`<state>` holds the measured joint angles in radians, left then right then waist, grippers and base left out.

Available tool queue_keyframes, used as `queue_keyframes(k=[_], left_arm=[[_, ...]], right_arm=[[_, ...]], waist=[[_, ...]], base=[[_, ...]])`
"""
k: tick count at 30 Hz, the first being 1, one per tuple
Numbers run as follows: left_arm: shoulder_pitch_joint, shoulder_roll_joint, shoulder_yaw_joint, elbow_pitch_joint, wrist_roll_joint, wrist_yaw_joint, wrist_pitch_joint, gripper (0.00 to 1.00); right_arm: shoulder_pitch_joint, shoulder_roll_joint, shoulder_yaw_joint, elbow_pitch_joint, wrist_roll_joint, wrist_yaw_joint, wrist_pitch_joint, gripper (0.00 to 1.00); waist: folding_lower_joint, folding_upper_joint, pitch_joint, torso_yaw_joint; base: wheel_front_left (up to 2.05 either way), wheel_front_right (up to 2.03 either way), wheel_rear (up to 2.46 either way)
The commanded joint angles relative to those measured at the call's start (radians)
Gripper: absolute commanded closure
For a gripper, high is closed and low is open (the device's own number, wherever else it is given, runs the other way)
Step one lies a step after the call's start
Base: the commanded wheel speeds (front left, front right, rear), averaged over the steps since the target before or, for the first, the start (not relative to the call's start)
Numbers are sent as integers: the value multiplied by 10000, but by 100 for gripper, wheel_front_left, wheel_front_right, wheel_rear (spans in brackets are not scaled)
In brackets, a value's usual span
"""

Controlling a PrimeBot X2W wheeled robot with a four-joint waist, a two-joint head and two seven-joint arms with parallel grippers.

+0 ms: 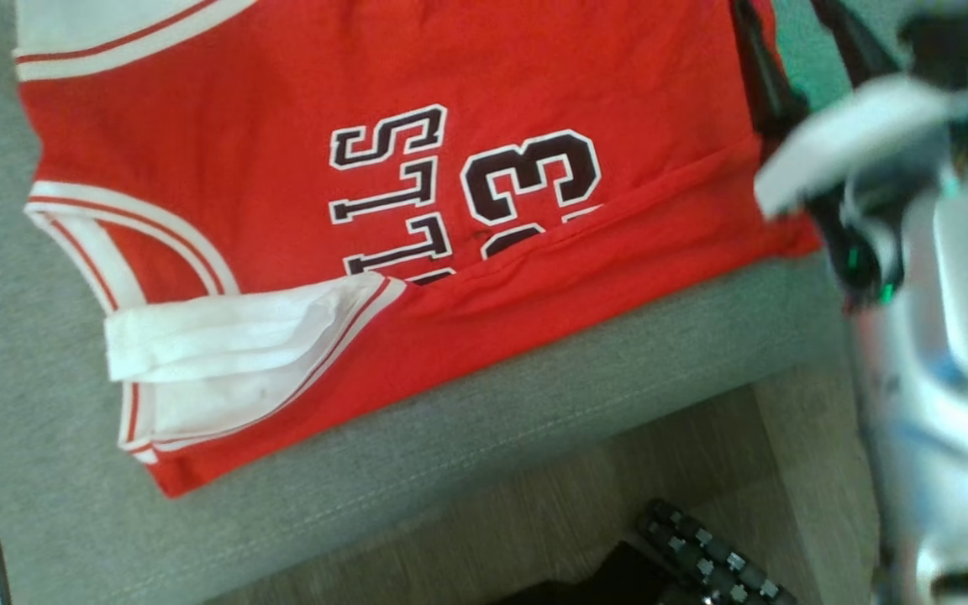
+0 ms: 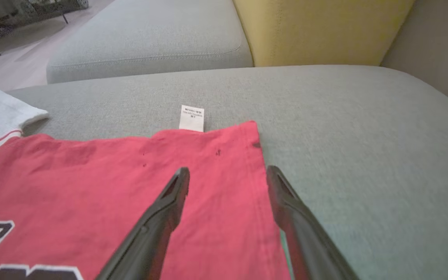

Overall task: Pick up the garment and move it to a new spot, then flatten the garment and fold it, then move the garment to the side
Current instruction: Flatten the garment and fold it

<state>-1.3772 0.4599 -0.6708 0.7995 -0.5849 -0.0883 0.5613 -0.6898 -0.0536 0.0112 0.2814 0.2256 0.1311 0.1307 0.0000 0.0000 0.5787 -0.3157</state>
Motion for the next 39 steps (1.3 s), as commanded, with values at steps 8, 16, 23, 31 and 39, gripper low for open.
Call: queue_keyframes(k=[8, 16, 23, 31, 39], left_arm=[[-371, 90, 97, -981, -165, -184, -398, 100], [-473, -100, -150, -1571, -264, -278, -324, 100], [-514, -191, -378, -1928, -298, -319, -278, 100], [-567, -237, -521, -2174, -353, -341, -319, 100], [-665, -109, -608, -2293, -332, -354, -431, 100]], right_arm=[[-3102, -306, -199, 2555, -947, -4, 2903, 0], [-4853, -657, -527, 4673, -1750, -4, 3894, 0], [-5918, -901, -992, 6081, -2537, -4, 3892, 2], [-6449, -916, -1687, 7017, -3333, -4, 3627, 54], [-6779, -926, -2190, 7575, -3797, -4, 3075, 100]], waist=[[0, 0, -286, 653], [0, 0, -147, 1103], [0, 0, 12, 1474], [0, 0, 92, 1768], [0, 0, 204, 1905]], base=[[0, 0, 0], [0, 0, 0], [0, 0, 0], [0, 0, 0], [0, 0, 0]])
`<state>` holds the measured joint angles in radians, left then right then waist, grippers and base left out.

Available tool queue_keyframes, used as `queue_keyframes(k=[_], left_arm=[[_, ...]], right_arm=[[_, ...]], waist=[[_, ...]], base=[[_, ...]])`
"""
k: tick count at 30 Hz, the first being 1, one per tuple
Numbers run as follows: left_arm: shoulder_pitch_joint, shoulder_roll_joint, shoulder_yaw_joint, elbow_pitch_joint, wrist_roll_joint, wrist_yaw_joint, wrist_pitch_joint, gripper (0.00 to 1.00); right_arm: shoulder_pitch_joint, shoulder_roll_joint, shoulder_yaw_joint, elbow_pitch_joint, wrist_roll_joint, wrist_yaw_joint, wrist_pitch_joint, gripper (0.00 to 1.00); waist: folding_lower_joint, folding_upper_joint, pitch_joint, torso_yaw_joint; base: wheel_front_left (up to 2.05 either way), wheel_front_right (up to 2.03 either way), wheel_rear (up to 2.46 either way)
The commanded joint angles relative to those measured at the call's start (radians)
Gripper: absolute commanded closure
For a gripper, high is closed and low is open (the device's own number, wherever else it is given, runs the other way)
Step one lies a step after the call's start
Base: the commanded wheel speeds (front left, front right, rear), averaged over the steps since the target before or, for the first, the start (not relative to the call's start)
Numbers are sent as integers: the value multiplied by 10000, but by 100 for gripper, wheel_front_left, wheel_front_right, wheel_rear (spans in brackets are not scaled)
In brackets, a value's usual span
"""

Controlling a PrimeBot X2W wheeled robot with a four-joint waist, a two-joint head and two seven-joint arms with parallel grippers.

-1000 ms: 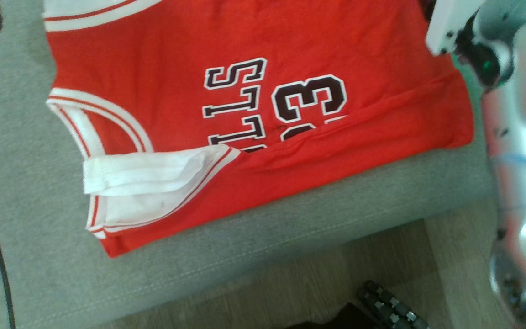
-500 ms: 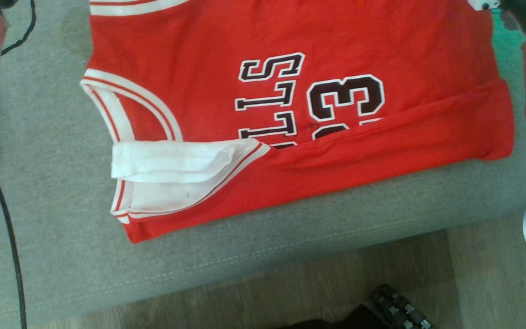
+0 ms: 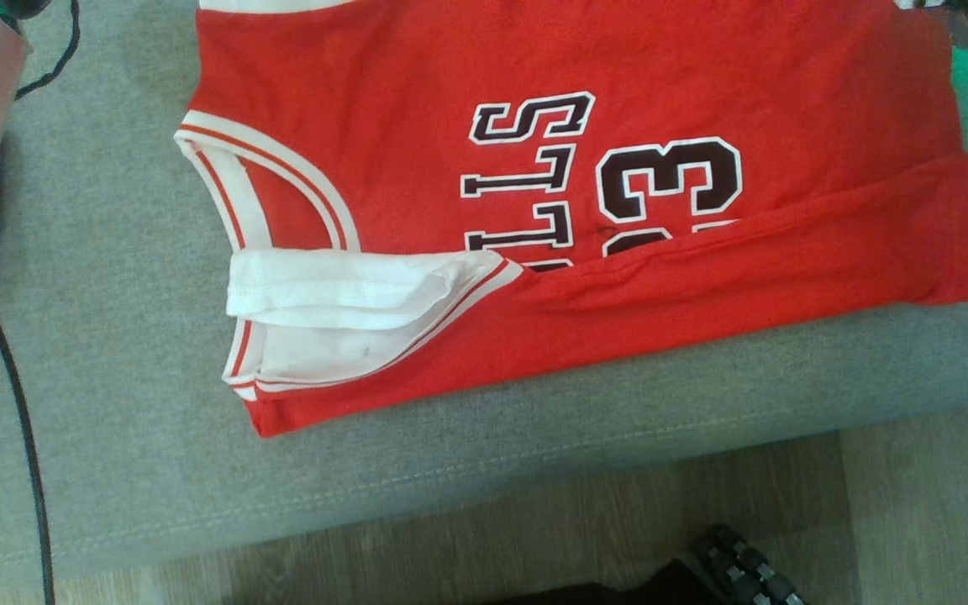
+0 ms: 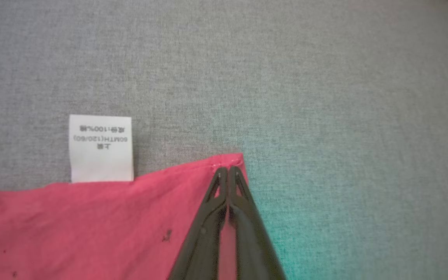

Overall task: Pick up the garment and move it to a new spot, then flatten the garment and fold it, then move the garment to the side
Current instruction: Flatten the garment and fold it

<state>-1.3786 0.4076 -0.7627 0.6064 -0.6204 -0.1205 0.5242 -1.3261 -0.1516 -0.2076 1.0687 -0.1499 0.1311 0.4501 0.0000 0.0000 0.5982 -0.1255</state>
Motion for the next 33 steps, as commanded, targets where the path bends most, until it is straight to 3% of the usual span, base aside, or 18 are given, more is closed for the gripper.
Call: queue_keyframes(k=[1, 11, 16, 24, 30, 33], left_arm=[[-685, 454, 262, -428, 85, -40, -201, 100], [-1136, 727, 263, -130, 730, -29, -2370, 100], [-1333, 559, 350, 294, 803, 18, -3223, 100], [-519, 547, 344, 202, 18, -61, -3638, 100], [889, 1154, 446, -1061, -778, -67, -3562, 100], [1704, 1555, 556, -1994, -1094, 158, -3416, 100]], right_arm=[[-466, 48, -41, -268, -80, -4, -260, 100], [-939, 68, -490, -37, -243, -4, -1694, 100], [-1150, 50, -659, 136, -118, -4, -2302, 100], [-980, 44, -165, 829, 792, -4, -2637, 100], [-488, -185, 755, 1024, 1896, -4, -2503, 100], [-81, -445, 1347, 848, 2524, -4, -2372, 100]], waist=[[0, 0, 22, 3], [0, 0, 33, -49], [0, 0, -58, 14], [0, 0, -762, 215], [0, 0, -1383, 342], [0, 0, -1632, 387]], base=[[0, 0, 0], [0, 0, 0], [0, 0, 0], [0, 0, 0], [0, 0, 0], [0, 0, 0]])
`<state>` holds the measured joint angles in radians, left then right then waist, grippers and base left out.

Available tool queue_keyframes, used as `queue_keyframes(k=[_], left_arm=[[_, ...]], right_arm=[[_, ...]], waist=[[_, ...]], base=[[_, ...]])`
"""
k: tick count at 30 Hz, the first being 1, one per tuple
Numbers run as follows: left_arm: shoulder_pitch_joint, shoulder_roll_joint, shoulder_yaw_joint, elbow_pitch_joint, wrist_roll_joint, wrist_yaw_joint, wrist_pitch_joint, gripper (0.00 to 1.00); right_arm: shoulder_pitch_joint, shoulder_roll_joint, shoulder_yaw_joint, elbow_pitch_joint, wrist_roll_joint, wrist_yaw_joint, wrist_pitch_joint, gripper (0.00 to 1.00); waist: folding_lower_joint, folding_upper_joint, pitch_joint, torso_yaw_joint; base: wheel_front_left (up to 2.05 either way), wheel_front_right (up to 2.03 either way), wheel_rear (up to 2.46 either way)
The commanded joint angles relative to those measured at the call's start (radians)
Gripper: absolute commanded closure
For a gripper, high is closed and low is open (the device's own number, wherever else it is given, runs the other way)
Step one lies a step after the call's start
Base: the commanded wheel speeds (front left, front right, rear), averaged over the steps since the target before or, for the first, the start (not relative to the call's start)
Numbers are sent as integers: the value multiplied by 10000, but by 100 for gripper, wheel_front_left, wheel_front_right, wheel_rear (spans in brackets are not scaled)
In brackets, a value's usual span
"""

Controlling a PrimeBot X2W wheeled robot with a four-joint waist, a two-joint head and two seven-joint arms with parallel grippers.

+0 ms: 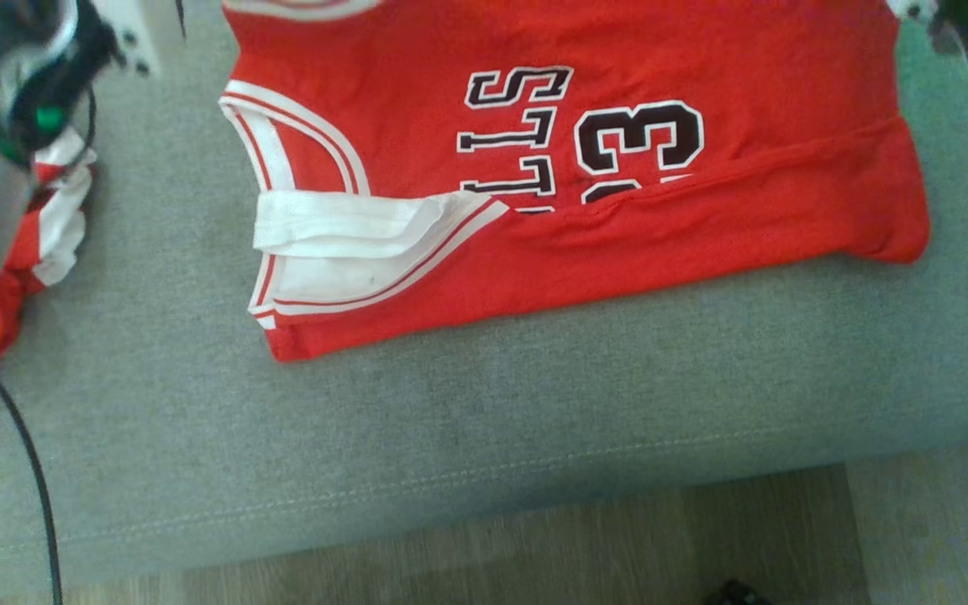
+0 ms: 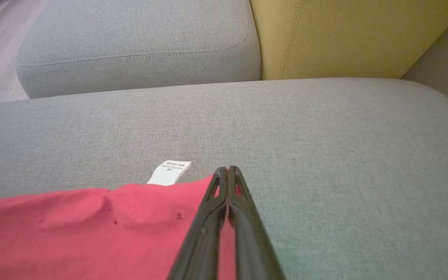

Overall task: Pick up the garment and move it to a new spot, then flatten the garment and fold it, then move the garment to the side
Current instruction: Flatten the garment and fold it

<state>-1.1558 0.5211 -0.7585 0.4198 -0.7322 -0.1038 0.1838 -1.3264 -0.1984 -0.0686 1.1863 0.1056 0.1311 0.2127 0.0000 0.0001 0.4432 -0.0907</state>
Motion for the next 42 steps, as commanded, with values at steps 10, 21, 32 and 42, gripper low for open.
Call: queue_keyframes(k=[10, 21, 32, 42], left_arm=[[1892, 1874, 978, -3574, -783, 1304, 548, 100], [4241, 3033, 1133, -6274, -1316, 2654, 895, 100], [6032, 3269, 876, -7268, -1612, 3459, 681, 100], [6966, 2429, 341, -6176, -1063, 3814, -560, 0]], right_arm=[[1913, -1163, 1680, -2150, 2135, -4, 901, 100], [4349, -2499, 1944, -4922, 3474, -4, 2129, 100], [6402, -2476, 1240, -7186, 3420, -4, 3292, 100], [7257, -1509, 193, -7739, 3176, -4, 3265, 0]], waist=[[0, -1, -571, 63], [0, -1, -685, 175], [0, -1, -642, 196], [0, -1, -684, 226]], base=[[0, 0, 0], [0, 0, 0], [0, 0, 0], [0, 0, 0]])
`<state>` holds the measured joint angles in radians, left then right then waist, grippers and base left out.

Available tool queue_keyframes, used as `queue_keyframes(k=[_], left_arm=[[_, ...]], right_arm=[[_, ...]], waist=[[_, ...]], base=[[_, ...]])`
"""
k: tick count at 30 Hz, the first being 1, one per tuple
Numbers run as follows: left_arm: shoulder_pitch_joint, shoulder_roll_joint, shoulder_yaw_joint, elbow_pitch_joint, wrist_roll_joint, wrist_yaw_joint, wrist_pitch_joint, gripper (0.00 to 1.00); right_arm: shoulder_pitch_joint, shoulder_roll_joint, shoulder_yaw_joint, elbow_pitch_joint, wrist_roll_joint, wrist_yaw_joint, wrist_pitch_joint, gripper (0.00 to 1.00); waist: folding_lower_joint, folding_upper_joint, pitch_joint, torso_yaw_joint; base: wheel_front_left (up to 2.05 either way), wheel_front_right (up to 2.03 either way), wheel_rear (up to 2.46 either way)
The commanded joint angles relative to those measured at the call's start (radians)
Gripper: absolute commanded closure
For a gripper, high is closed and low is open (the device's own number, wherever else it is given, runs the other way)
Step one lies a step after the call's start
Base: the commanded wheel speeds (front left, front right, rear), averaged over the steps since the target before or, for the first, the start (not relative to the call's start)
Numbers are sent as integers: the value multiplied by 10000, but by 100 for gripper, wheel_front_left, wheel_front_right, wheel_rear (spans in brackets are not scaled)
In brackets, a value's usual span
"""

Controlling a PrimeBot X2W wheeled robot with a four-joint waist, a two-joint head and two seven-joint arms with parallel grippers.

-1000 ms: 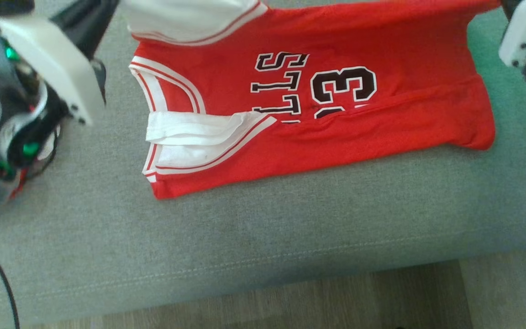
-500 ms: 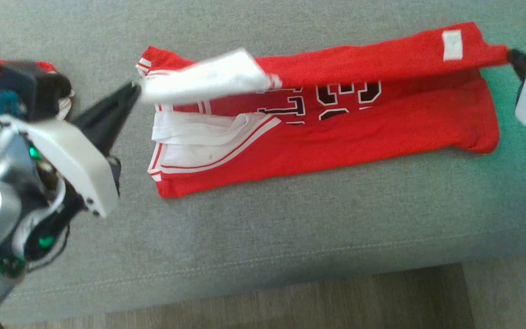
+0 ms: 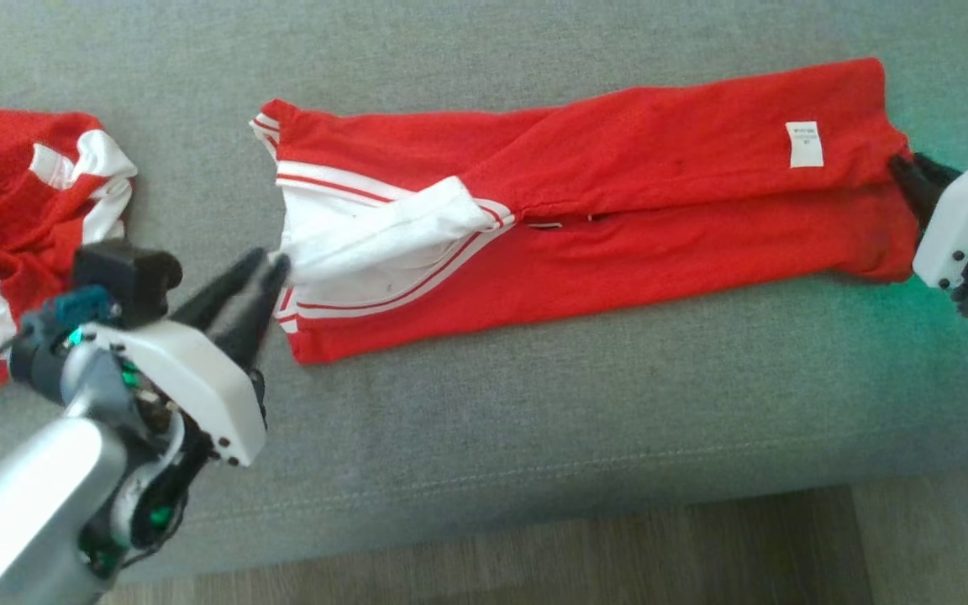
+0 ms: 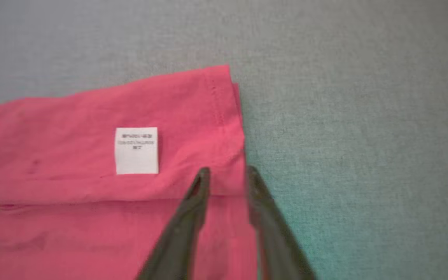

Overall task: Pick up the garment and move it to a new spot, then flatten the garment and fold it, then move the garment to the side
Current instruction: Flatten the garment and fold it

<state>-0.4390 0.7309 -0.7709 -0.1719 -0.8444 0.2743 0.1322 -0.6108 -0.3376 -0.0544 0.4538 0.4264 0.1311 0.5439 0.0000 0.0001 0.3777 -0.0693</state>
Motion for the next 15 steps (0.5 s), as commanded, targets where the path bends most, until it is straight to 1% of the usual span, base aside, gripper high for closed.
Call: queue_keyframes(k=[1, 2, 4, 6, 10, 13, 15], left_arm=[[-120, 209, 444, -137, 148, 94, -271, 0], [-44, 113, 408, -24, 305, 175, -513, 0], [133, -147, 446, 167, 625, 519, -1135, 0], [338, -418, 478, 294, 1074, 1006, -1844, 0], [860, -1118, 510, 368, 1816, 2113, -3120, 0], [1177, -1537, 394, 300, 2540, 2864, -3616, 0], [1350, -1798, 332, 246, 3052, 3288, -3787, 0]], right_arm=[[182, -22, -42, -475, -37, -4, -221, 0], [279, 81, -191, -552, -23, -4, -456, 0], [524, 279, -531, -769, -111, -4, -1041, 0], [851, 596, -988, -1005, -252, -4, -1656, 0], [1568, 1422, -2013, -1347, -655, -4, -2581, 0], [1798, 2081, -2832, -1274, -931, -4, -2999, 0], [1695, 2345, -3244, -1088, -1121, -4, -3266, 0]], waist=[[0, -1, -83, 35], [0, -1, -144, 59], [0, -1, -270, 111], [0, -1, -422, 170], [0, -1, -769, 348], [0, -1, -1013, 509], [0, -1, -1139, 627]], base=[[0, 0, 0], [0, 0, 0], [0, 0, 0], [0, 0, 0], [0, 0, 0], [0, 0, 0], [0, 0, 0]])
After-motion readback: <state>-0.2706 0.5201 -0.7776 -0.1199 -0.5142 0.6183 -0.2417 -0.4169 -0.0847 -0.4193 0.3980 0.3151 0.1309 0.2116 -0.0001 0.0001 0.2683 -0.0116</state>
